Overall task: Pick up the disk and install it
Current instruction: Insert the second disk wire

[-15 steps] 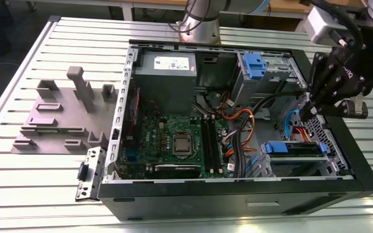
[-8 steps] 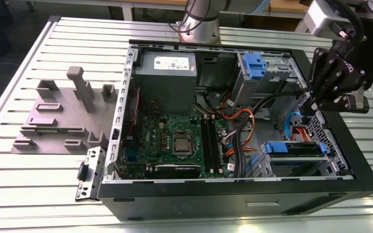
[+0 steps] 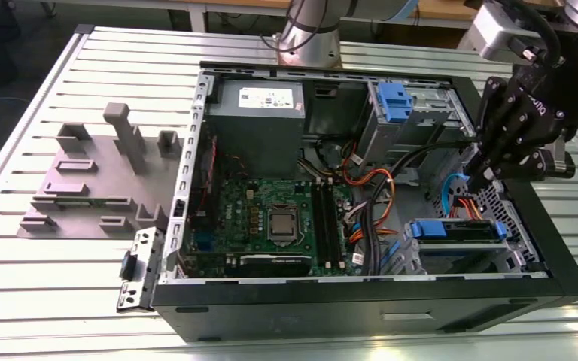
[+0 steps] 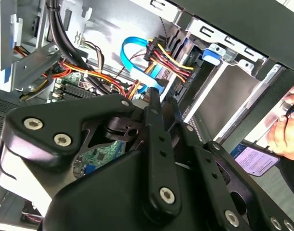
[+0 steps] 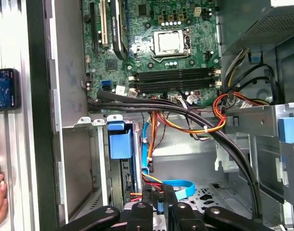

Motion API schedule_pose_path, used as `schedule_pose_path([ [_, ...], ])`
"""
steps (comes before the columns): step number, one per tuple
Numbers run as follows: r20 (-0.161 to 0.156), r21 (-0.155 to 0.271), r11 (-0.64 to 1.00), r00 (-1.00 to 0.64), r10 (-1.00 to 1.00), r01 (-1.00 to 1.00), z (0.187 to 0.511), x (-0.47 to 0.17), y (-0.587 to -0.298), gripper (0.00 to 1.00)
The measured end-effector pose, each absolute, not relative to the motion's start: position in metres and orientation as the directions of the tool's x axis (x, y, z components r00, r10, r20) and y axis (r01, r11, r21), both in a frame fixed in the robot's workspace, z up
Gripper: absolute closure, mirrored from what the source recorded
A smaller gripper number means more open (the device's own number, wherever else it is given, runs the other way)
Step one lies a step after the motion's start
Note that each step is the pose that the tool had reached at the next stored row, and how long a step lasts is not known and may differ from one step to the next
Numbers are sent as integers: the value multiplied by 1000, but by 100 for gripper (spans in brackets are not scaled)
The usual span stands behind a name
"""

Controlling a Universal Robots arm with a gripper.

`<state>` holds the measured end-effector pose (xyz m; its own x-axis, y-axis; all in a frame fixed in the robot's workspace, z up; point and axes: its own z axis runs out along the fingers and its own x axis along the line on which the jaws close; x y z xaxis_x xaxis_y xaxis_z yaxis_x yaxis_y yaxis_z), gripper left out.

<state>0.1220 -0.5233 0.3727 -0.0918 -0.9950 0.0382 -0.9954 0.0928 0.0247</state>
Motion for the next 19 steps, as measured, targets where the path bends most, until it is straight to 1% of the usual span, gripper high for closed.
schedule_pose_path([
  [1,40,25,92,-91,-995,-995,372,122,-523,76],
  [10,54,23,85,-84,-995,-996,364,123,-520,76],
  [16,73,22,81,-79,-994,-996,355,123,-519,76],
  [18,79,21,80,-78,-994,-997,352,123,-518,77],
  [19,81,21,79,-77,-994,-997,351,123,-518,84],
])
